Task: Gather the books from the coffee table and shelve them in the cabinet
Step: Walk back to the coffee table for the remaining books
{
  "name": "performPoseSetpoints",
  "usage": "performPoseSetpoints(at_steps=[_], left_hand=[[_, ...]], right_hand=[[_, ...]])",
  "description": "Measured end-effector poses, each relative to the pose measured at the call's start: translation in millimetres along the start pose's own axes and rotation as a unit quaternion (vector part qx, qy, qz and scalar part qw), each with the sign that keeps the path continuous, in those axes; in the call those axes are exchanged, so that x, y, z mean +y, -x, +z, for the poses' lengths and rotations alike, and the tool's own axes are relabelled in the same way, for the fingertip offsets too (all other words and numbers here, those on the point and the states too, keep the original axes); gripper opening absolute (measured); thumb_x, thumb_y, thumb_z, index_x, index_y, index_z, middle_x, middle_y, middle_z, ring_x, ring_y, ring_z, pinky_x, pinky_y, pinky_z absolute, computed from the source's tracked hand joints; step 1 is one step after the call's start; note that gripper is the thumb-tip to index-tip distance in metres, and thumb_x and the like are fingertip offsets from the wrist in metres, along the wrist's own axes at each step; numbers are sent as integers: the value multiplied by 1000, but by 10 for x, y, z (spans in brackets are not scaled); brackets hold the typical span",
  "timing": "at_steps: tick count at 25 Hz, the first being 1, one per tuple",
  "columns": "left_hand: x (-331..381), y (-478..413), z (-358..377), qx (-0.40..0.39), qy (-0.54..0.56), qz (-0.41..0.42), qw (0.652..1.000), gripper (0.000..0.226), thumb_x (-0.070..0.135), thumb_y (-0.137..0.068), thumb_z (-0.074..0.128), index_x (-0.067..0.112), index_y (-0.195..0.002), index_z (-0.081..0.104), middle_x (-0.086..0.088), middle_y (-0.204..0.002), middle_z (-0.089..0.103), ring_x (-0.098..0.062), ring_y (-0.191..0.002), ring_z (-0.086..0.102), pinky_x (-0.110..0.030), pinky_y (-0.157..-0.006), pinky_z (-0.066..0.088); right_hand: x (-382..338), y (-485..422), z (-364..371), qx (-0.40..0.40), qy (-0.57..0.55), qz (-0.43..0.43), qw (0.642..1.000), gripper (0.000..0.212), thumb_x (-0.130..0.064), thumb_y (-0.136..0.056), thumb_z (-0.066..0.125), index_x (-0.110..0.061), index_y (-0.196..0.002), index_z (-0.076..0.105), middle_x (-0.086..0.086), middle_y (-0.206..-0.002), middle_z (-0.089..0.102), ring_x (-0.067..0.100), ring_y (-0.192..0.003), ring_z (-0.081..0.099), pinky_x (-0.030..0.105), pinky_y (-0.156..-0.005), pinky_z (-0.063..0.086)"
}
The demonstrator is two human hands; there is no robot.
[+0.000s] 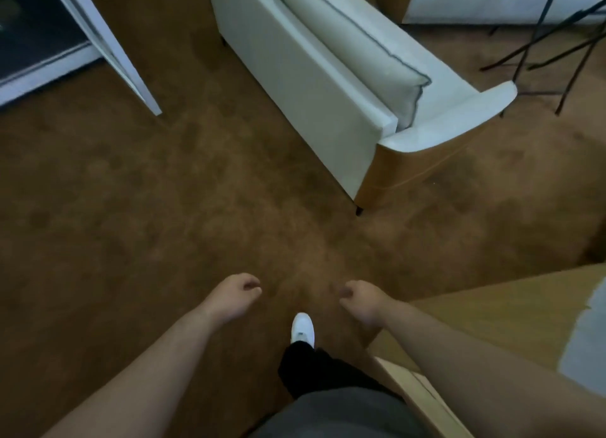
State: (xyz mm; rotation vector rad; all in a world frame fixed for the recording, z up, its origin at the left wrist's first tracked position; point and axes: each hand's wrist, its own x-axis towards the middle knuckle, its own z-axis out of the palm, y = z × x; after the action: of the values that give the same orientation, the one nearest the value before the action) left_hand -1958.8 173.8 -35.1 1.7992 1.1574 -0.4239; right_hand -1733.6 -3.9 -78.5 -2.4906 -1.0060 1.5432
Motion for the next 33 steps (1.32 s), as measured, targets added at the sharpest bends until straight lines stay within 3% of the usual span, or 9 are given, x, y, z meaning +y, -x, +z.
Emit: performPoseSetpoints(at_steps=[5,10,18,23,26,28,33], left_hand=[[692,-721,-669,-28,-47,20,998,38,27,-98,56,13,-133,60,-4,-133,61,-18,-122,57,-26,-98,45],[1310,-1355,-1104,-94,-104,47,989,43,31,-96,61,15,-136,58,-3,-135,60,-15,-121,56,-25,-98,45],[2356,-2804,-1456,-195,-261,114,939,47,34,-97,59,17,-141,53,-2,-141,56,-17,-128,53,-29,-102,45],[3123,-3254,-1184,-239,-331,159,899,46,35,-97,59,20,-140,53,-1,-140,56,-17,-129,53,-30,-102,46],[3704,-3556,-806,-262,-364,175,876,43,34,-96,60,20,-137,56,-1,-138,58,-17,-127,54,-31,-102,46],[4093,-3734,-515,-267,-384,176,866,43,33,-95,61,18,-135,58,-1,-136,60,-17,-125,55,-30,-102,44],[5019,-4009,241,-263,-420,168,852,33,32,-93,62,15,-121,67,-4,-125,66,-18,-112,60,-26,-94,44]], right_hand=[[-194,-331,-810,16,-39,26,999,41,-28,-103,52,-16,-143,55,5,-144,56,23,-133,53,32,-108,44],[-137,-597,-1469,61,-102,53,992,37,-29,-101,55,-18,-136,61,4,-139,61,21,-127,57,28,-103,44],[109,-731,-2112,125,-241,161,949,44,-32,-102,54,-16,-143,55,4,-144,57,21,-130,56,30,-104,47],[465,-597,-2265,147,-337,216,905,45,-32,-101,57,-15,-142,55,5,-142,59,23,-128,57,30,-103,46],[827,-628,-2376,155,-371,253,880,42,-29,-99,57,-14,-138,59,5,-136,63,20,-116,61,30,-99,49],[1111,-691,-2469,152,-380,260,874,37,-27,-99,57,-13,-133,62,6,-129,67,18,-108,61,29,-95,49],[2012,-801,-2895,115,-374,272,879,41,-31,-101,54,-15,-138,58,5,-135,63,22,-122,60,32,-100,50]])
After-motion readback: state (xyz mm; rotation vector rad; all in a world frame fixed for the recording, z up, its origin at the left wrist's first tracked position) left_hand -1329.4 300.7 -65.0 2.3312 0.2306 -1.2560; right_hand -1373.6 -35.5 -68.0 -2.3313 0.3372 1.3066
